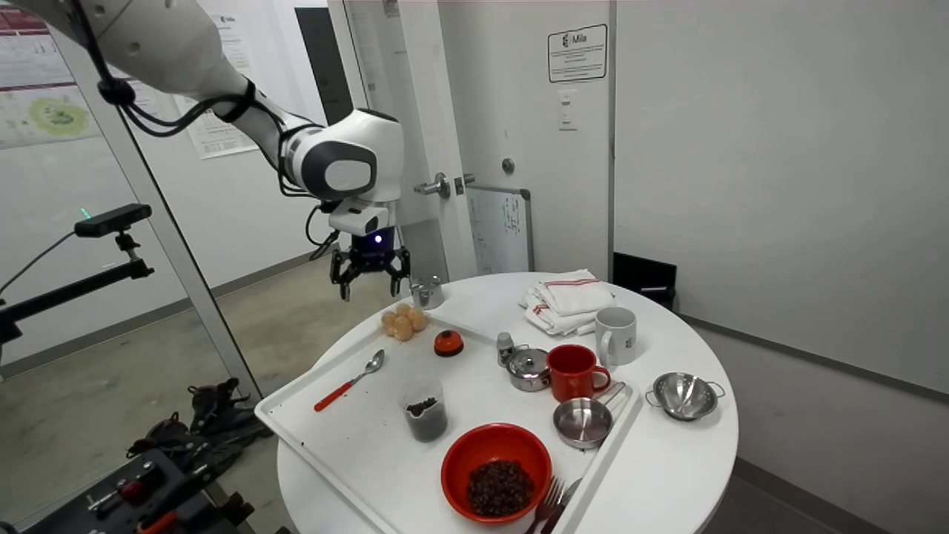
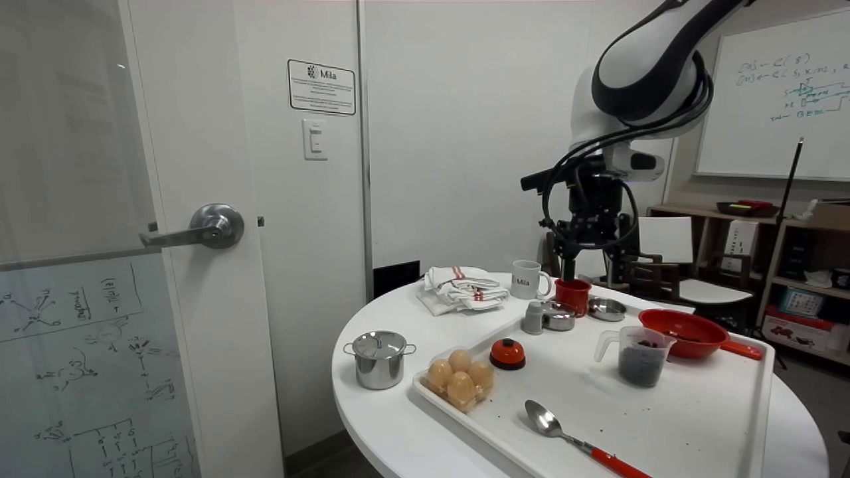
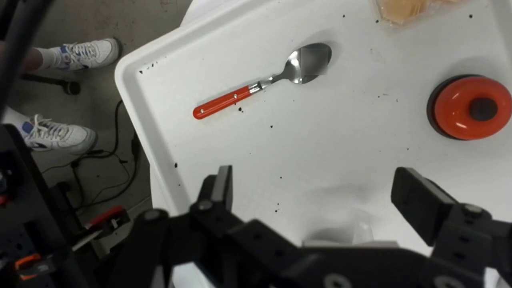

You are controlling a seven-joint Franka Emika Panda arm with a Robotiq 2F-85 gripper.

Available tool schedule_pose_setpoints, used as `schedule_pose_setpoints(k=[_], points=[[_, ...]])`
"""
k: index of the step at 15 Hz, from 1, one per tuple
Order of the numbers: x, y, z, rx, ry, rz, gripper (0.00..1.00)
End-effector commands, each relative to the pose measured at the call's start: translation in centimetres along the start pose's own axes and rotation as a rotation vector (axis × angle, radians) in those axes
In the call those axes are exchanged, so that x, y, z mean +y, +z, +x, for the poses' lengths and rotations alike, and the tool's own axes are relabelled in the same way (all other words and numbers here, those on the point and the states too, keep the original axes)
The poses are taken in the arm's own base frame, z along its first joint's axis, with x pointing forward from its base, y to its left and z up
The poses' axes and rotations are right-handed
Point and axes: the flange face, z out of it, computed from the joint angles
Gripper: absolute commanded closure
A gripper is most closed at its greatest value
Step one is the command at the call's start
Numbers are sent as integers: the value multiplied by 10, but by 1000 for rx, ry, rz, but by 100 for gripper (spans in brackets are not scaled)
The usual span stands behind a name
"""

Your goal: Pour some of the contents in the clear jug into the red bowl

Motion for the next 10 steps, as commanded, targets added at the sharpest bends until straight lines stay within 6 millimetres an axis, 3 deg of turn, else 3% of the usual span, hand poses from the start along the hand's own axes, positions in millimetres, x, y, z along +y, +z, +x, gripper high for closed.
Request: schedule_pose_setpoints(k=[1,5,10], points=[[-12,17,15,41,191,31,0],[-18,36,45,77,411,23,0],[-21,53,63,120,680,37,0]])
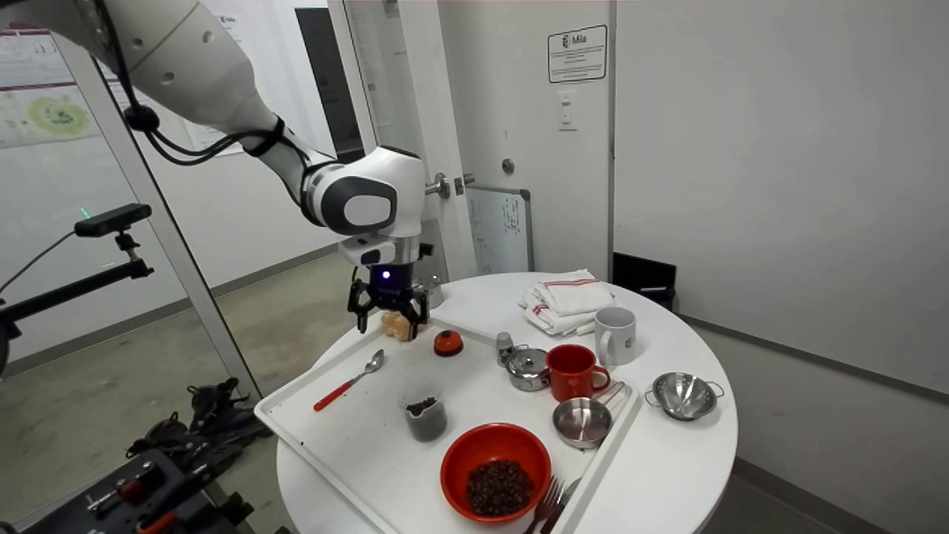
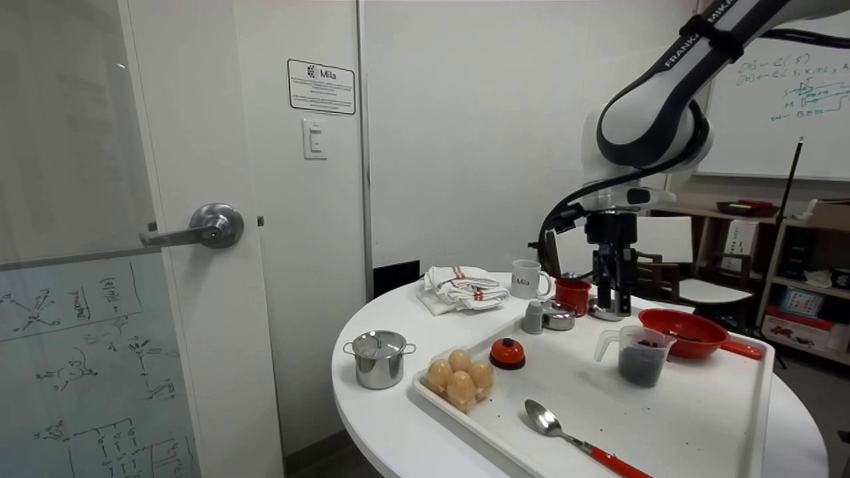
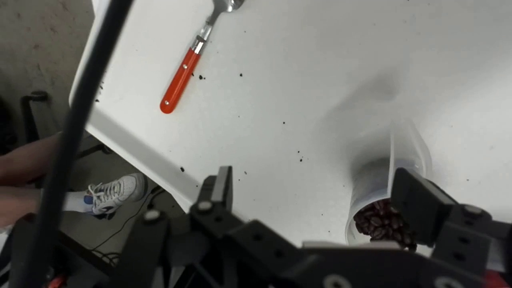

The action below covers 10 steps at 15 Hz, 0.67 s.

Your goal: Pour some of the contents in the clear jug into the red bowl

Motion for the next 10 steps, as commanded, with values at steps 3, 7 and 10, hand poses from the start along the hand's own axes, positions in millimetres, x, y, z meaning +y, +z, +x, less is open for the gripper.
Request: schedule_pose_setpoints(k=[3,7,10], points=[[-9,18,10,56,289,66,0],[-32,24,31,165,268,89,0],[-33,20,30,245,197,108,0]])
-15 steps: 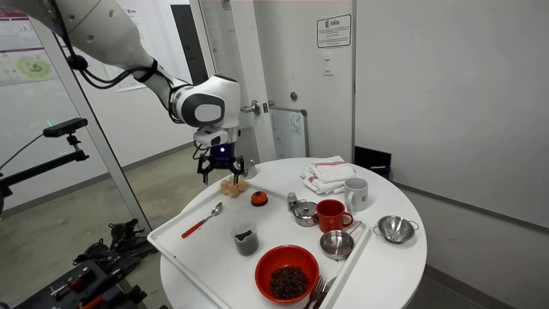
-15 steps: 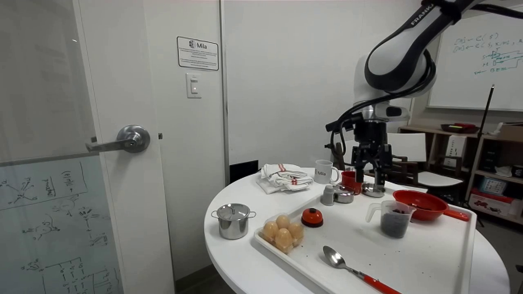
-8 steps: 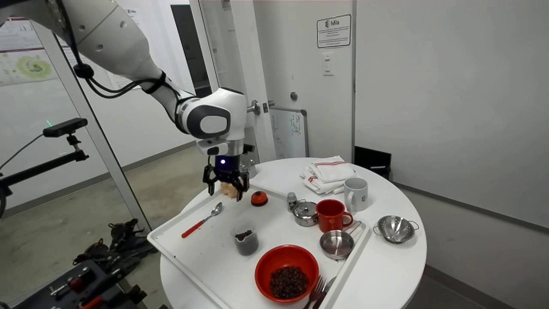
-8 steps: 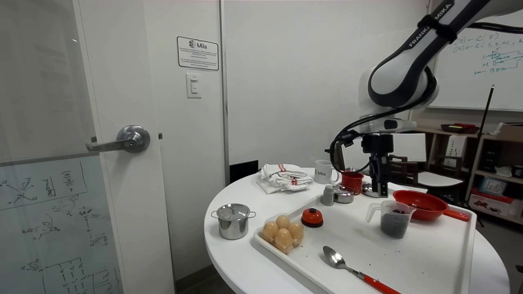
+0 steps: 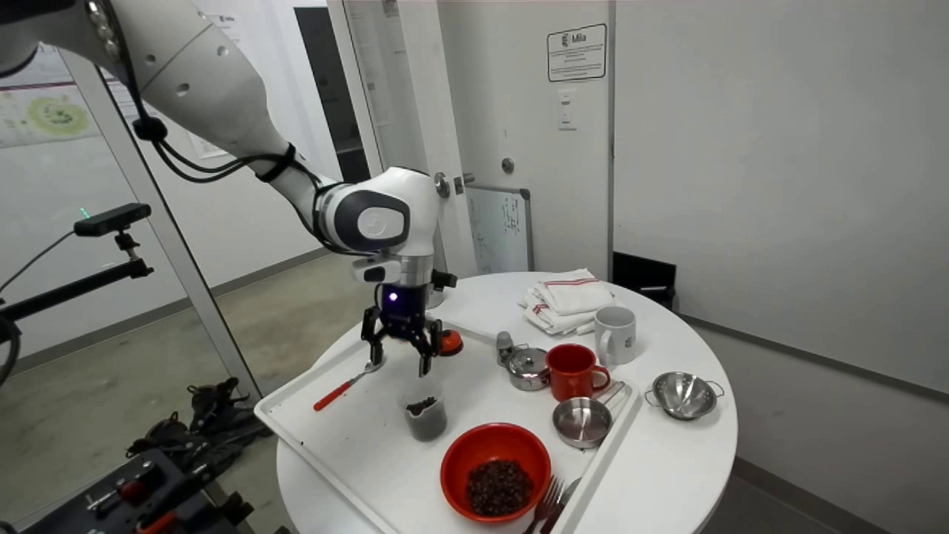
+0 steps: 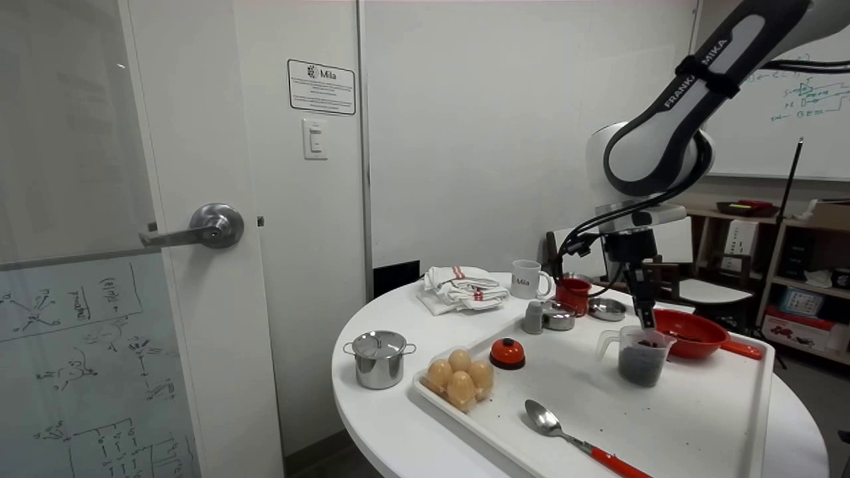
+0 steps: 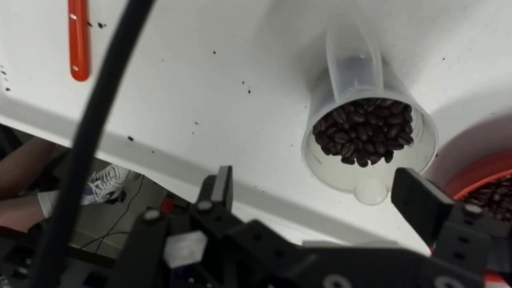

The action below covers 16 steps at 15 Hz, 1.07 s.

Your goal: Pour some of the contents in the clear jug into the red bowl

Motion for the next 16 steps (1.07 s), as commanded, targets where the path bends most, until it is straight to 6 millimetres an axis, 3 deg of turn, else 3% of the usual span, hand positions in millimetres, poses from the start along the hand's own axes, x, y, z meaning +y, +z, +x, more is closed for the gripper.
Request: schedule_pose_setpoints(k=[1,6,10,13,16], points=[[1,-13,-8,71,-89,57,0],[16,-35,-33,103,-213,171,0],[8,-48,-48,34,-150,195,0],[3,-45,-50,15,-131,196,0],[14,-32,-54,14,-168,194,0]])
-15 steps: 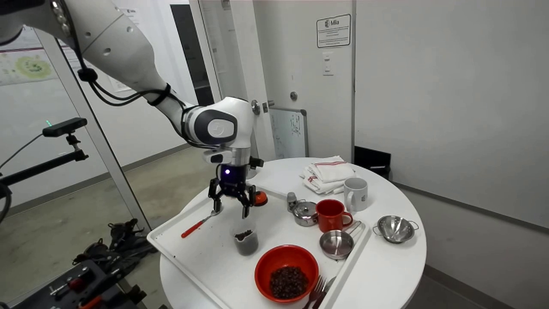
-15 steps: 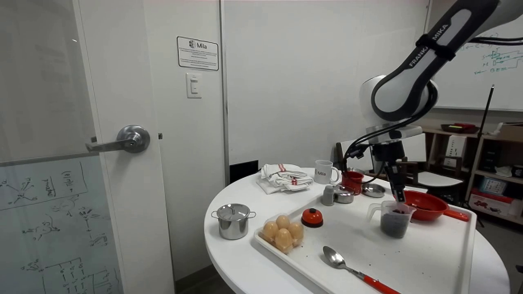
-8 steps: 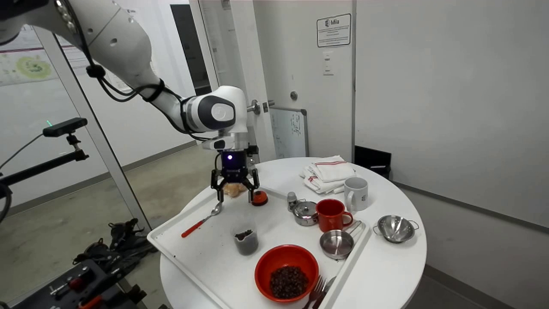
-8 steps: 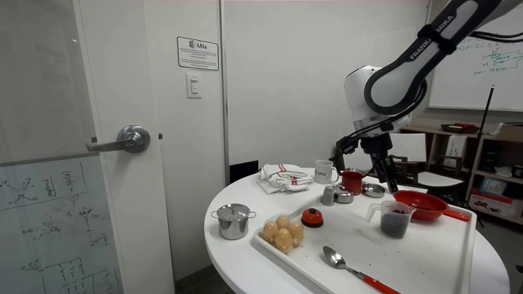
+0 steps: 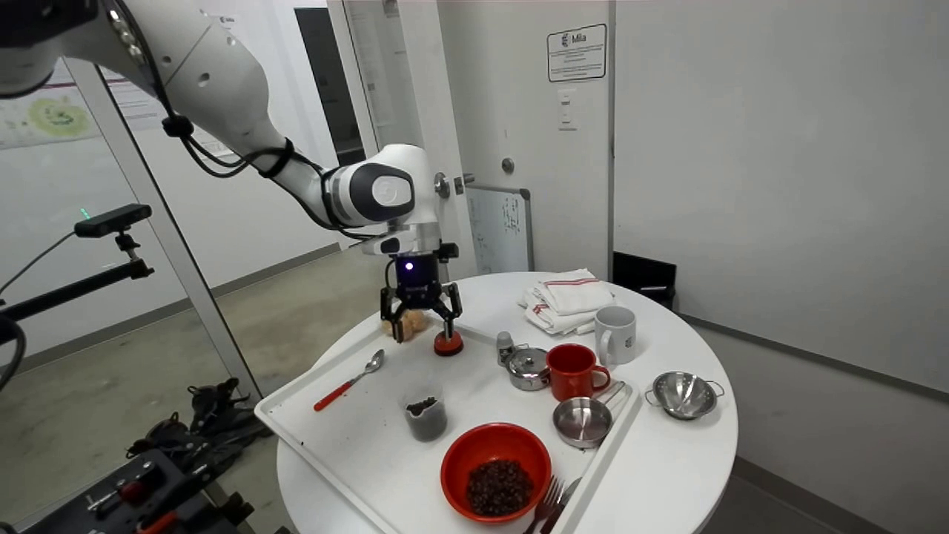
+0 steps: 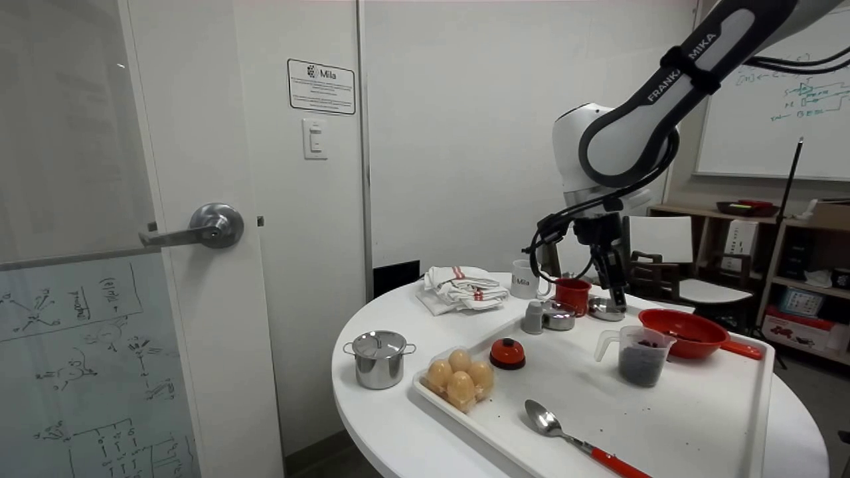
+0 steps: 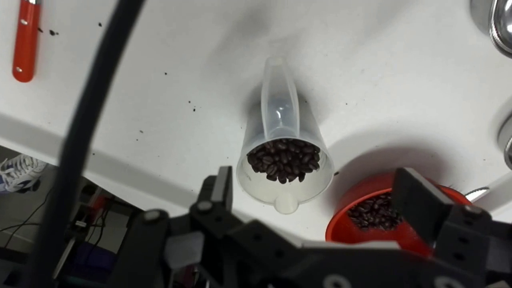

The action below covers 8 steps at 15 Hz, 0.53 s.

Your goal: Pour some of the contents in the clear jug into the red bowl

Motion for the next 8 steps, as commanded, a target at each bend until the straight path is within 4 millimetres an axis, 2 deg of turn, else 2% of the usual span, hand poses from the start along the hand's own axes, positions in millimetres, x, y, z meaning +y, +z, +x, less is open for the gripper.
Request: schedule_pose_setpoints(k=[1,4,8], points=[[14,12,-12,-13,-34,0,0],[28,21,-16,-20,-59,-4,0],[36,35,-14,-26,-66,-25,0]])
